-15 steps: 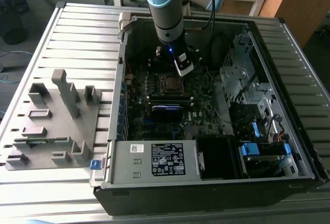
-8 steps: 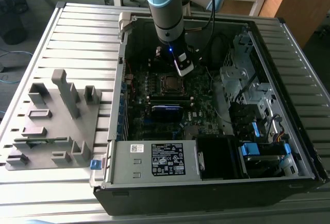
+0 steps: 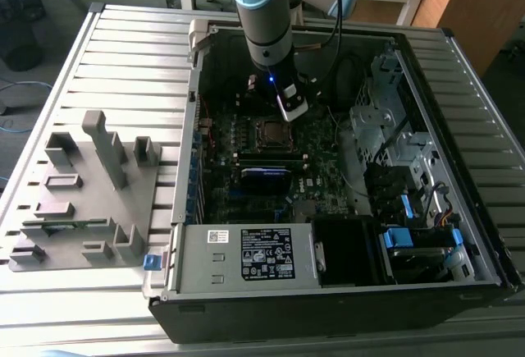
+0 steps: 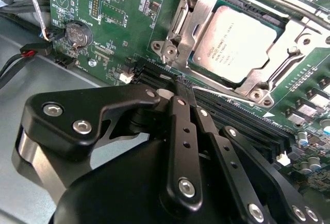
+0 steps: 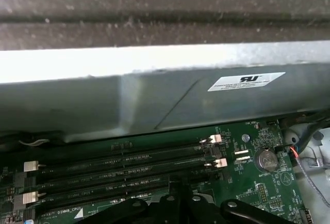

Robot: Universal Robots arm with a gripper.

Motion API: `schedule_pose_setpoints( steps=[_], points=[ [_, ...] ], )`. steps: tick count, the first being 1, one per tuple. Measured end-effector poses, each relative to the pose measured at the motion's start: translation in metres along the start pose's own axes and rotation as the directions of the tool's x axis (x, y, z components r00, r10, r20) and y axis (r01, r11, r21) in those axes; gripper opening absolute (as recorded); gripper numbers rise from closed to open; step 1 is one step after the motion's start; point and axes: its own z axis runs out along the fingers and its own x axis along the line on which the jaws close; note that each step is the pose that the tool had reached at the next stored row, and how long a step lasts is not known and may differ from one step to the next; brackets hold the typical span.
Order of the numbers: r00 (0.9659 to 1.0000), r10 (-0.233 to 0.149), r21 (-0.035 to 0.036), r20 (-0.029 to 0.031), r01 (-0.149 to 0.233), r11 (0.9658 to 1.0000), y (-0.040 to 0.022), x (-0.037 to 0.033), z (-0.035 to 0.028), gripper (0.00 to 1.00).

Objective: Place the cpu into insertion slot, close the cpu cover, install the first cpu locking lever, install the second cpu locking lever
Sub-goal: 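Install the first cpu locking lever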

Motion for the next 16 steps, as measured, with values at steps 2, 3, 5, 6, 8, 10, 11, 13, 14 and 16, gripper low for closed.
schedule_pose_setpoints(
  steps=[2,3,5,6,8,10,11,13,14,16],
  points=[
    [1.0,0.0,0.0023,0.0005,0.0,1.0,0.0004,0.0001,0.0001,0.11],
    [1.0,0.0,0.0039,0.0008,0.0,1.0,0.0005,0.0001,0.0002,0.11],
    [1.0,-0.001,0.0083,0.0014,0.001,1.0,0.0008,0.0002,0.0003,0.11],
    [1.0,-0.002,0.011,0.0017,0.002,0.9999,0.0011,0.0002,0.0003,0.11],
    [1.0,-0.002,0.0138,0.0021,0.002,0.9999,0.0018,0.0004,0.0005,0.11],
    [1.0,-0.002,0.0142,0.0023,0.002,0.9999,0.0024,0.0005,0.0007,0.11],
    [1.0,-0.001,0.0143,0.0024,0.001,0.9999,0.0027,0.0005,0.0006,0.11],
    [1.0,0.0,0.0143,0.0028,0.0,0.9999,0.0032,0.0005,0.0006,0.11],
    [1.0,0.0,0.0145,0.0029,0.0,0.9999,0.0036,0.0005,0.0005,0.11],
    [1.0,0.0,0.0163,0.0034,0.0,0.9999,0.0045,0.0006,0.0004,0.11]
  ],
)
